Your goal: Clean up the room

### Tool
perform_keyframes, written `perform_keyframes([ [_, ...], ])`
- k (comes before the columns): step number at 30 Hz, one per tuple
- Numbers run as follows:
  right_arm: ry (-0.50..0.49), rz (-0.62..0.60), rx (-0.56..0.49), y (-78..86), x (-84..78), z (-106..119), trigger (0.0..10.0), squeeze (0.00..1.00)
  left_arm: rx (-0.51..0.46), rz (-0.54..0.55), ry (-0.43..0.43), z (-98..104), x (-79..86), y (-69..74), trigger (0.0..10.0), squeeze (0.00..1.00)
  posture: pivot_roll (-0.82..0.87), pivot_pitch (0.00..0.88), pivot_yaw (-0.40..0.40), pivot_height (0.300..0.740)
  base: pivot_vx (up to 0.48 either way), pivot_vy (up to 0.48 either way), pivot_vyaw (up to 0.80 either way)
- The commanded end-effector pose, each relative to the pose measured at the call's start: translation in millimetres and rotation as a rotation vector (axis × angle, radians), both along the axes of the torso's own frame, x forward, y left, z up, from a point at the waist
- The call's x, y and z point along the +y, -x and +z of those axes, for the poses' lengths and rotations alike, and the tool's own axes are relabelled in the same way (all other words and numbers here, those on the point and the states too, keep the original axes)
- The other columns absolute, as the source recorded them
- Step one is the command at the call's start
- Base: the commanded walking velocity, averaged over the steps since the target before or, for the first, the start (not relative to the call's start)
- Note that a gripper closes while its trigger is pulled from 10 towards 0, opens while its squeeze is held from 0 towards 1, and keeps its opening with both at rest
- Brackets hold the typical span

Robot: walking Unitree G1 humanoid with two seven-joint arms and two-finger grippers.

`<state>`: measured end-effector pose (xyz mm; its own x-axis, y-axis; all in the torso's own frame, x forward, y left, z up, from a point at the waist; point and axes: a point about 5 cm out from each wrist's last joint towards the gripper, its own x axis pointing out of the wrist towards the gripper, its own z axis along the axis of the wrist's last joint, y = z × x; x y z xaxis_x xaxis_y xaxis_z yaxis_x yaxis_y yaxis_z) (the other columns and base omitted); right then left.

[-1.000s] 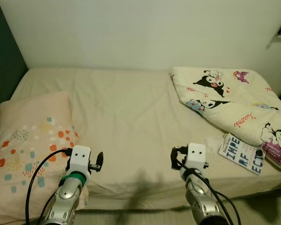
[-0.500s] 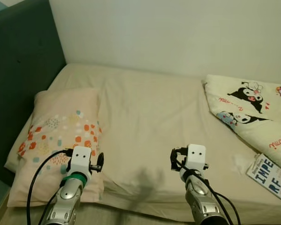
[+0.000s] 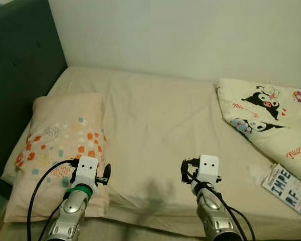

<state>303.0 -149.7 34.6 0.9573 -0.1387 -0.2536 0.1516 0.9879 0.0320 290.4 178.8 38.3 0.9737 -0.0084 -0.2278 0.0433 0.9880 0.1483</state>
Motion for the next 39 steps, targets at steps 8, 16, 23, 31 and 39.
perform_keyframes([
  [8, -0.003, -0.009, 0.026, 4.2, -3.1, -5.8, 10.0, 0.0, 0.017, -0.007, 0.004, -6.1, -2.7, 4.2, 10.0, 0.0, 0.12, 0.0, -0.025, 0.74, 0.0, -0.375, 0.0],
  [16, -0.002, -0.006, 0.028, 4.4, -2.6, -6.2, 10.0, 0.0, 0.016, -0.009, 0.002, -6.1, -3.0, 4.5, 10.0, 0.0, 0.12, 0.0, -0.025, 0.74, 0.0, -0.37, 0.0],
  [23, -0.004, -0.011, 0.032, 4.7, -3.0, -6.6, 10.0, 0.0, 0.013, -0.015, -0.005, -5.6, -4.0, 4.4, 10.0, 0.0, 0.12, 0.0, -0.027, 0.74, 0.0, -0.367, 0.0],
  [31, -0.002, -0.015, 0.035, 4.5, -3.7, -6.7, 10.0, 0.0, 0.011, -0.013, -0.001, -5.4, -4.6, 3.8, 10.0, 0.0, 0.12, 0.0, -0.029, 0.74, 0.0, -0.364, 0.0],
  [39, 0.001, -0.01, 0.037, 3.9, -5.1, -6.5, 10.0, 0.0, 0.011, -0.004, 0.007, -5.4, -5.4, 3.5, 10.0, 0.0, 0.12, 0.0, -0.034, 0.74, 0.0, -0.362, 0.0],
])
